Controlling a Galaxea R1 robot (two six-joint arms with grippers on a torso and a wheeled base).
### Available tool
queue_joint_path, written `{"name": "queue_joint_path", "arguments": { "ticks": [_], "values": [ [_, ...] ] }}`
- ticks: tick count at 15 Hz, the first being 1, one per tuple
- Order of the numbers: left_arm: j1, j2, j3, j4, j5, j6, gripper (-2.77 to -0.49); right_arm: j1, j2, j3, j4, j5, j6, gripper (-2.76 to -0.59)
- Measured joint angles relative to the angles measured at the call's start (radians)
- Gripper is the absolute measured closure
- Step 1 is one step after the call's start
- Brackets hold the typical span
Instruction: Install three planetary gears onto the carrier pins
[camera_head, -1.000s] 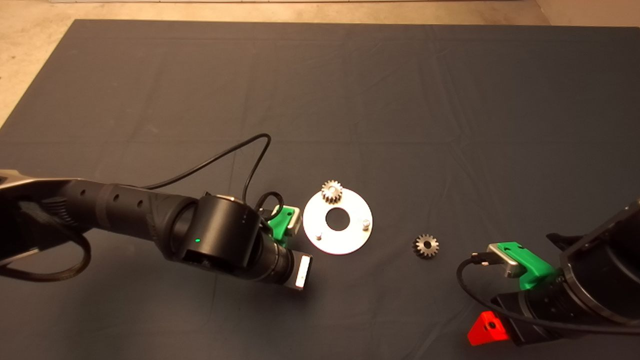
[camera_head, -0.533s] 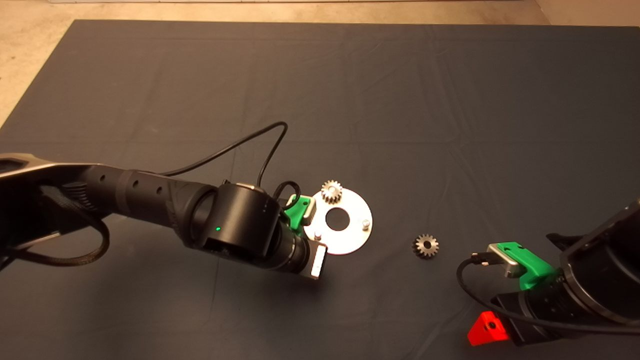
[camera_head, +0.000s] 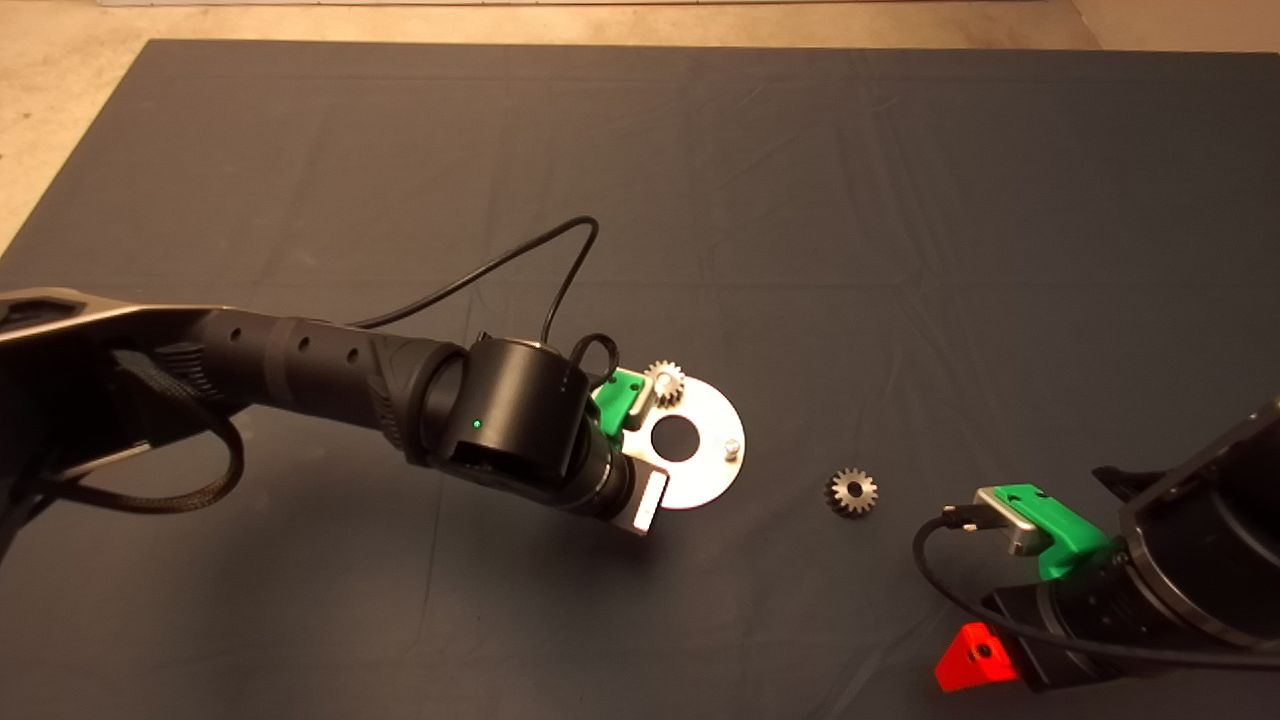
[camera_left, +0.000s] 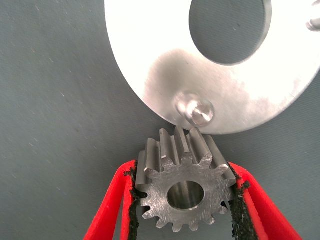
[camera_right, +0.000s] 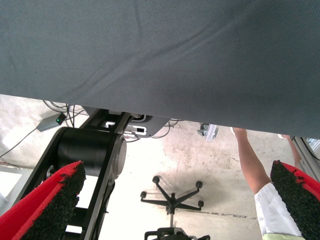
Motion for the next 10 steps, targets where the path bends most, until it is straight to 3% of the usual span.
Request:
{"name": "queue_joint_path", "arguments": {
  "ticks": [6, 10],
  "values": [
    [-0.034, 0.025, -0.040, -0.010, 0.002, 0.042, -0.94, 0.000, 0.000, 0.000, 0.000, 0.000, 0.000, -2.75],
    [-0.039, 0.044, -0.066, -0.031, 0.001, 0.068, -0.94, 0.000, 0.000, 0.000, 0.000, 0.000, 0.000, -2.75]
  ]
}}
